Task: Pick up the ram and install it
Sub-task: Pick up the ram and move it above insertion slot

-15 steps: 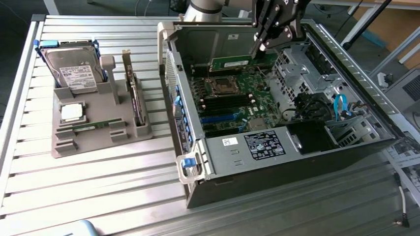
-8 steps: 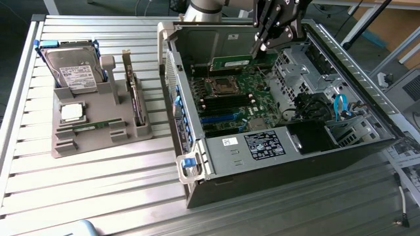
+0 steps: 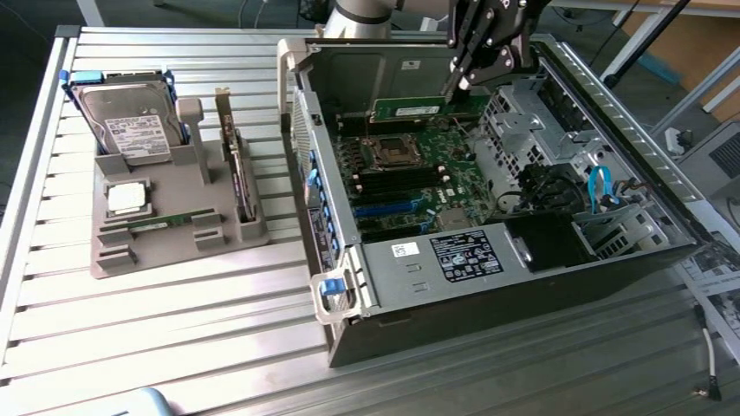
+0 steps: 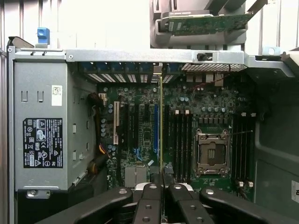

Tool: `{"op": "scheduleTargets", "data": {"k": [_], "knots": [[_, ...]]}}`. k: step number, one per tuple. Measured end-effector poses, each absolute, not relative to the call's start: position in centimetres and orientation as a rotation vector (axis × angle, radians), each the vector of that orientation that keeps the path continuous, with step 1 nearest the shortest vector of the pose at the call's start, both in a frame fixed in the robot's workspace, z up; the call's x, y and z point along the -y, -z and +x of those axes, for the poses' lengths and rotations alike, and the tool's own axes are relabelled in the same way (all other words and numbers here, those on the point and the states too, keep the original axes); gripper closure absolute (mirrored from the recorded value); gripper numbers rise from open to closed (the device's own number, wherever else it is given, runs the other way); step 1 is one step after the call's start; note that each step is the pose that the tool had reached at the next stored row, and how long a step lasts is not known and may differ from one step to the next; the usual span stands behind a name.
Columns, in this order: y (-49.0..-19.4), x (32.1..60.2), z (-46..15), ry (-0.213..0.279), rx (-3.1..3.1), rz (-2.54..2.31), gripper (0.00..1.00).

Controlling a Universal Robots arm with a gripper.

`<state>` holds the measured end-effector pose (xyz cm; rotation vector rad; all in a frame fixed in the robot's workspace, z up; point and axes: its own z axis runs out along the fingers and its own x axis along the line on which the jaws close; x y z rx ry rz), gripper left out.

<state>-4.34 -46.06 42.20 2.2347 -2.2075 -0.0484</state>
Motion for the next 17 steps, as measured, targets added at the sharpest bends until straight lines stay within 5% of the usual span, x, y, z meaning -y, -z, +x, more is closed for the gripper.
{"op": "scheduleTargets", "data": {"k": [17], "knots": [[-41.75,46.07,-3.98,0.058,2.203,2.230,0.88]]}}
